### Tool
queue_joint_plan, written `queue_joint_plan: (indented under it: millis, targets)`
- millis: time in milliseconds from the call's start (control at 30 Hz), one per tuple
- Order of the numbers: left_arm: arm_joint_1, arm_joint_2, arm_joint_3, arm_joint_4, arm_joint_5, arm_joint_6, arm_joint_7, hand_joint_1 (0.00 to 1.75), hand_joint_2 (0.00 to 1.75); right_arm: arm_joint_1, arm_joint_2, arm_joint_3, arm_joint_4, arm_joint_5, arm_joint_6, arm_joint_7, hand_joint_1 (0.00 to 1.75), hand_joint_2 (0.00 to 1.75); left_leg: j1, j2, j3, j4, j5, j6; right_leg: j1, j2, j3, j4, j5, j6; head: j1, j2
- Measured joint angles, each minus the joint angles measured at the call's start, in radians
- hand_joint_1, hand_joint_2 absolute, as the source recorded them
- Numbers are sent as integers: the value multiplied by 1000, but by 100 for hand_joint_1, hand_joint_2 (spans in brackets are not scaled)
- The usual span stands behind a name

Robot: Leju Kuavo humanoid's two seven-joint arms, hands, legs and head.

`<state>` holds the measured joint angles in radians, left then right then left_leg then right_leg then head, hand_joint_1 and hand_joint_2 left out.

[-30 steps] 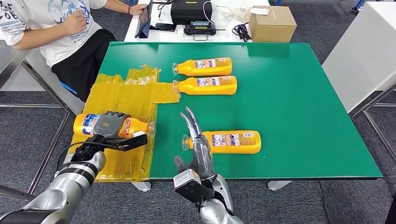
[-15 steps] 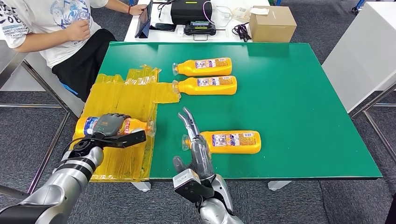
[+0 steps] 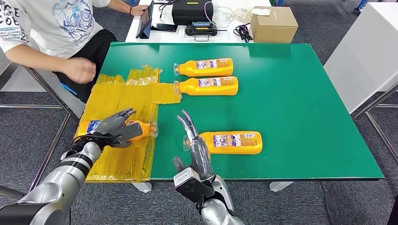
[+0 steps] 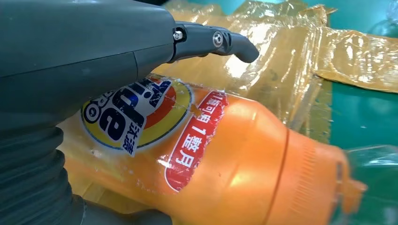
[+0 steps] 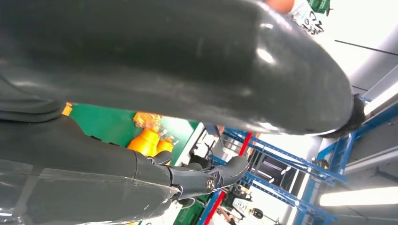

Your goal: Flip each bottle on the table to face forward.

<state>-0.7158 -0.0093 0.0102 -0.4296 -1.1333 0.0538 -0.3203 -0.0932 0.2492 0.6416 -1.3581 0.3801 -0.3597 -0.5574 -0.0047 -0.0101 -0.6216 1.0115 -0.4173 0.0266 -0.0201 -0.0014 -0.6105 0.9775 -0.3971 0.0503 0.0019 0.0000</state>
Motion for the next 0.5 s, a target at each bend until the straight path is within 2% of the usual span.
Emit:
queue_joint_plan:
  millis: [233,367,500]
  targets:
    - [-3,2,42,8,114,-94,-68,0,175,-3,1,-2,27,-8,14,0,0,0,0,0,3,0,0,0,0,0,2,0,0,0,0,0]
    - [-3,2,57,8,122,-99,-78,0,0,-5,1,-2,37,-9,14,0,0,0,0,0,3,0,0,0,0,0,3,0,0,0,0,0]
    - [-1,2,74,8,175,-141,-118,0,0,-6,2,-2,45,-9,15,-1,0,0,0,0,3,0,0,0,0,0,3,0,0,0,0,0]
